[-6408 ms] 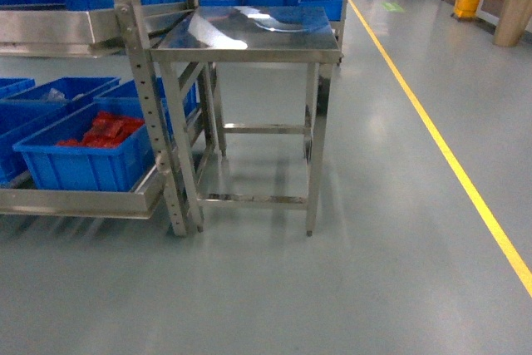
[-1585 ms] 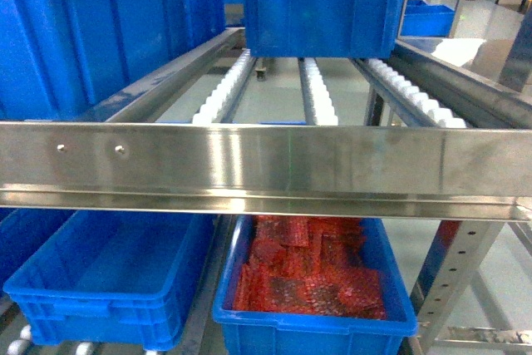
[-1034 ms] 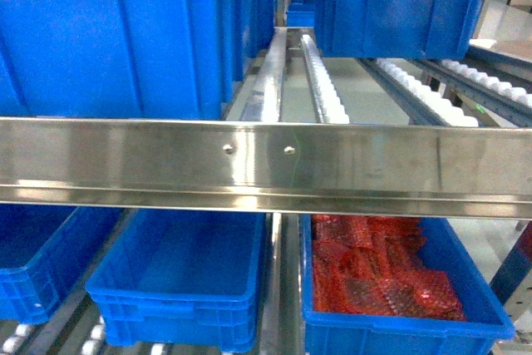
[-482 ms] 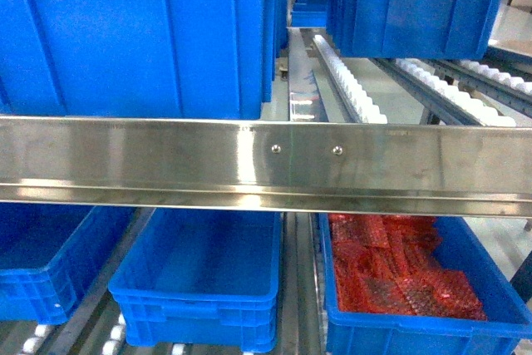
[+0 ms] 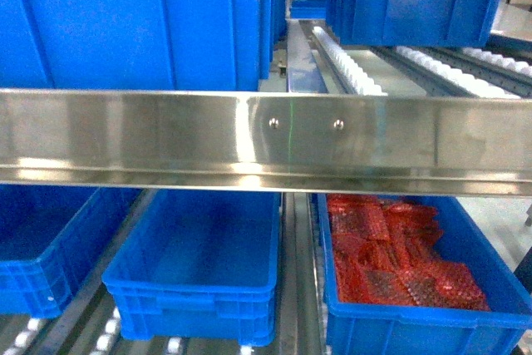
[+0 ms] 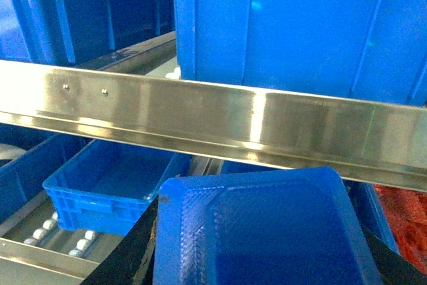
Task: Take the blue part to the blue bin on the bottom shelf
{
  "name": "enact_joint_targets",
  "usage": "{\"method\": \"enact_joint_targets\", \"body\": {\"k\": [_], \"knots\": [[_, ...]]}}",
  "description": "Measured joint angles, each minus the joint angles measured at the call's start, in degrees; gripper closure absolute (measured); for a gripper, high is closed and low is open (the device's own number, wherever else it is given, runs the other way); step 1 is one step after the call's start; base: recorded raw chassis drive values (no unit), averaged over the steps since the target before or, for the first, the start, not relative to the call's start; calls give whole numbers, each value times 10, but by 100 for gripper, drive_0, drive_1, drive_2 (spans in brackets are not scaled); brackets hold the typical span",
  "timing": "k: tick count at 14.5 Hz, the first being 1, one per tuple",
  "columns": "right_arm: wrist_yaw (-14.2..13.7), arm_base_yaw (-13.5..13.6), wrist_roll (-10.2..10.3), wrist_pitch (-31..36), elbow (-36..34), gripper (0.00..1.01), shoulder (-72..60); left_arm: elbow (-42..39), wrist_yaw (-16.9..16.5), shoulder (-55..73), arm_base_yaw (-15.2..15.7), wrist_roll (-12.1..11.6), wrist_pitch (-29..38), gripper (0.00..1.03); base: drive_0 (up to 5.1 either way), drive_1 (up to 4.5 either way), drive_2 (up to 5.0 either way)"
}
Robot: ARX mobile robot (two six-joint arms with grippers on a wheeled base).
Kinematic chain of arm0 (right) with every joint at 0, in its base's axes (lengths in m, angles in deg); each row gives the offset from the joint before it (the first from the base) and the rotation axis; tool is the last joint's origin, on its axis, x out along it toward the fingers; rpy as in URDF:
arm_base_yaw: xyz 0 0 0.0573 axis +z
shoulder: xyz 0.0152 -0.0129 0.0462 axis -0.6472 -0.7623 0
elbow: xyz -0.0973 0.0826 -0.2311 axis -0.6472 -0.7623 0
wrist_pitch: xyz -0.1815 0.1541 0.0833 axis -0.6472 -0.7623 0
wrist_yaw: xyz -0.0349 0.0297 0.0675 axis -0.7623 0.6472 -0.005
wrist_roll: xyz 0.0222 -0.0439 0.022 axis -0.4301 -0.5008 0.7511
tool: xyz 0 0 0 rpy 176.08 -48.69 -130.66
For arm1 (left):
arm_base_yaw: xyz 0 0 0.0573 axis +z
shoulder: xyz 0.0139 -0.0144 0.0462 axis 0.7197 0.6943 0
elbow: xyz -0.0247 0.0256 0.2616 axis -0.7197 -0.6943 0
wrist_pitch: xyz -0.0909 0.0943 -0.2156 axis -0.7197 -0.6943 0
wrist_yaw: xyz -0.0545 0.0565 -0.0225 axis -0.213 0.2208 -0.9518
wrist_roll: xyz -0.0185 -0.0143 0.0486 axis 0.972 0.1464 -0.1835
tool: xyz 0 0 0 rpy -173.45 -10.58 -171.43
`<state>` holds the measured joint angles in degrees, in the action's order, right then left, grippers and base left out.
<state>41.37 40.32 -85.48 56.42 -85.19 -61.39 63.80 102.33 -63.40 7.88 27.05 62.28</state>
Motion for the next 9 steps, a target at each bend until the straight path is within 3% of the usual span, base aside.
{"method": "enact_joint_targets", "body": {"k": [9], "knots": [[0,0,-1,-1,0,3,0,0,0,0,0,0,-1,59,0,0,0]]}}
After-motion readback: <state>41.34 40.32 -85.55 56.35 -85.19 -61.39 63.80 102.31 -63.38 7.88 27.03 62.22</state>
